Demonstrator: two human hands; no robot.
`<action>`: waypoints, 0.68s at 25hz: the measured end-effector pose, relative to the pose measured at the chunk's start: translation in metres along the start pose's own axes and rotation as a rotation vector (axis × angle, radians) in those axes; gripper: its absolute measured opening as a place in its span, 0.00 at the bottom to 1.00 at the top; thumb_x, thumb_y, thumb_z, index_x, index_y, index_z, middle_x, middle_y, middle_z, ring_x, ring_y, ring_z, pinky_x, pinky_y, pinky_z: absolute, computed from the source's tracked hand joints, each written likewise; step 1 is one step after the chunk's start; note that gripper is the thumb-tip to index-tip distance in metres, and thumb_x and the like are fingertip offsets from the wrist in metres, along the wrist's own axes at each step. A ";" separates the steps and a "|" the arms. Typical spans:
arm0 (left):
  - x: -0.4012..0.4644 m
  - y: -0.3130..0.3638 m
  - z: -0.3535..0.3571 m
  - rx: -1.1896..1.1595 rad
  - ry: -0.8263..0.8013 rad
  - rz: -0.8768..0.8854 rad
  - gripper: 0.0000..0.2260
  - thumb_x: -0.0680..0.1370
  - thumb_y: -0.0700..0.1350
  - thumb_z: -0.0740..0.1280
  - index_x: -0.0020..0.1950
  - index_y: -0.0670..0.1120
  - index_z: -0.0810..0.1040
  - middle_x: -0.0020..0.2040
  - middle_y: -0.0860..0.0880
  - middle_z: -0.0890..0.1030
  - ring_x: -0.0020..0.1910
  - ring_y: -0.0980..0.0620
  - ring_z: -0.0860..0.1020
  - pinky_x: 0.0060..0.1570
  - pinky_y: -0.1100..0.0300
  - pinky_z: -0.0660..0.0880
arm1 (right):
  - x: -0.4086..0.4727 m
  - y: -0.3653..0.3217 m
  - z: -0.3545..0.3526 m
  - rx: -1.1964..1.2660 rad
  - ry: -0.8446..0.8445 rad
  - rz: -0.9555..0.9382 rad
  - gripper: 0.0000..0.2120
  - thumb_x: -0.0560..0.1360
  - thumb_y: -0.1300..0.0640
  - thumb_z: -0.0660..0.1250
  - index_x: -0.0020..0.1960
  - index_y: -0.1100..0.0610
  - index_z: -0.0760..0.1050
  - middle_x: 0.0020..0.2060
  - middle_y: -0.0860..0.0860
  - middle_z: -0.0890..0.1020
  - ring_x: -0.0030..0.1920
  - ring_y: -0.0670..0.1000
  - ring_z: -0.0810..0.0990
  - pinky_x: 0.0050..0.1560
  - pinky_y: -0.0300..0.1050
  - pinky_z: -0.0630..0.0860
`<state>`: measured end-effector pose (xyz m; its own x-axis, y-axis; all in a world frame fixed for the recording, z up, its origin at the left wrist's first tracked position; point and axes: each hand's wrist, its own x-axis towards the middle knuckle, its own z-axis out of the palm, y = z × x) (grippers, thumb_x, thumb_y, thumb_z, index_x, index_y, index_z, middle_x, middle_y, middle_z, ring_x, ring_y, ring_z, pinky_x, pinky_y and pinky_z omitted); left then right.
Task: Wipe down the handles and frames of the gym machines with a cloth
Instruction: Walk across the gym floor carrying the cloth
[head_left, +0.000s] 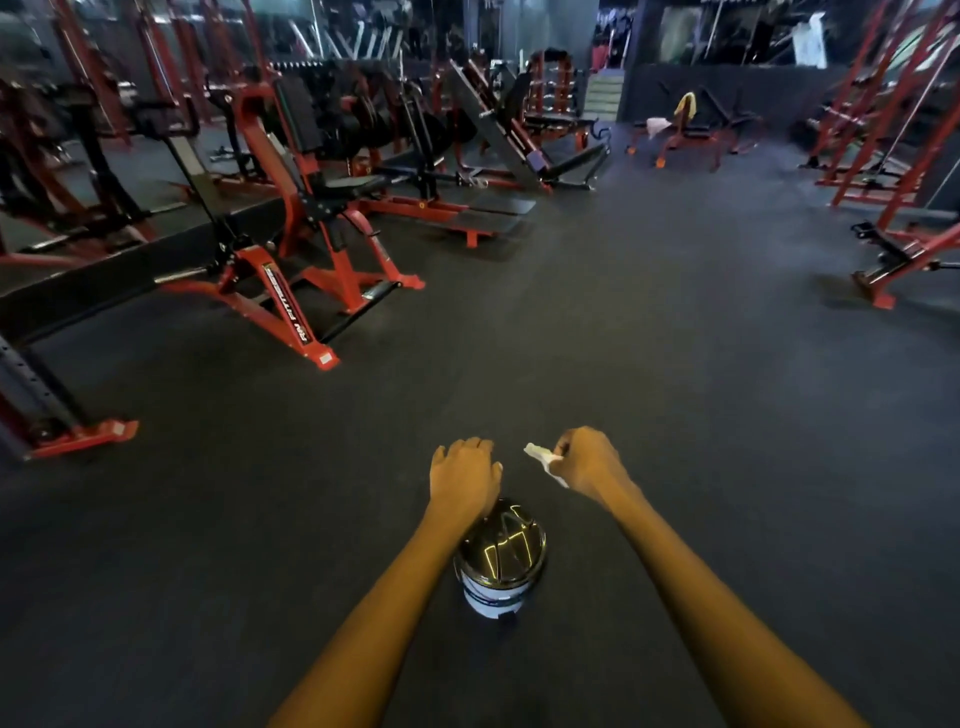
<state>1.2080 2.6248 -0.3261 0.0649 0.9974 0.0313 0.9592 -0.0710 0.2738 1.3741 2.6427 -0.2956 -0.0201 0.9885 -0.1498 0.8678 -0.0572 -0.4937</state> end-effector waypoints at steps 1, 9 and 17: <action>0.024 -0.008 0.004 -0.009 -0.002 -0.003 0.19 0.82 0.49 0.58 0.71 0.45 0.68 0.69 0.47 0.72 0.68 0.48 0.70 0.70 0.50 0.63 | 0.026 -0.001 0.000 -0.006 -0.001 0.006 0.07 0.74 0.57 0.68 0.50 0.57 0.80 0.39 0.52 0.81 0.37 0.49 0.77 0.34 0.39 0.72; 0.131 -0.051 0.045 -0.064 -0.108 -0.104 0.16 0.81 0.49 0.59 0.67 0.45 0.73 0.64 0.46 0.76 0.62 0.48 0.74 0.67 0.49 0.67 | 0.151 -0.002 0.029 -0.038 -0.142 0.066 0.05 0.73 0.60 0.68 0.47 0.58 0.81 0.39 0.53 0.81 0.40 0.52 0.79 0.42 0.46 0.75; 0.181 -0.081 0.080 -0.087 -0.189 -0.261 0.18 0.82 0.49 0.58 0.69 0.45 0.71 0.67 0.45 0.74 0.64 0.46 0.73 0.66 0.52 0.66 | 0.228 0.005 0.066 -0.064 -0.250 0.064 0.05 0.71 0.61 0.67 0.44 0.58 0.81 0.40 0.56 0.83 0.43 0.55 0.81 0.46 0.48 0.77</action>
<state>1.1640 2.8120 -0.4194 -0.1219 0.9661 -0.2274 0.9235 0.1944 0.3308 1.3414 2.8584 -0.3892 -0.0796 0.9173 -0.3901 0.9007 -0.1014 -0.4225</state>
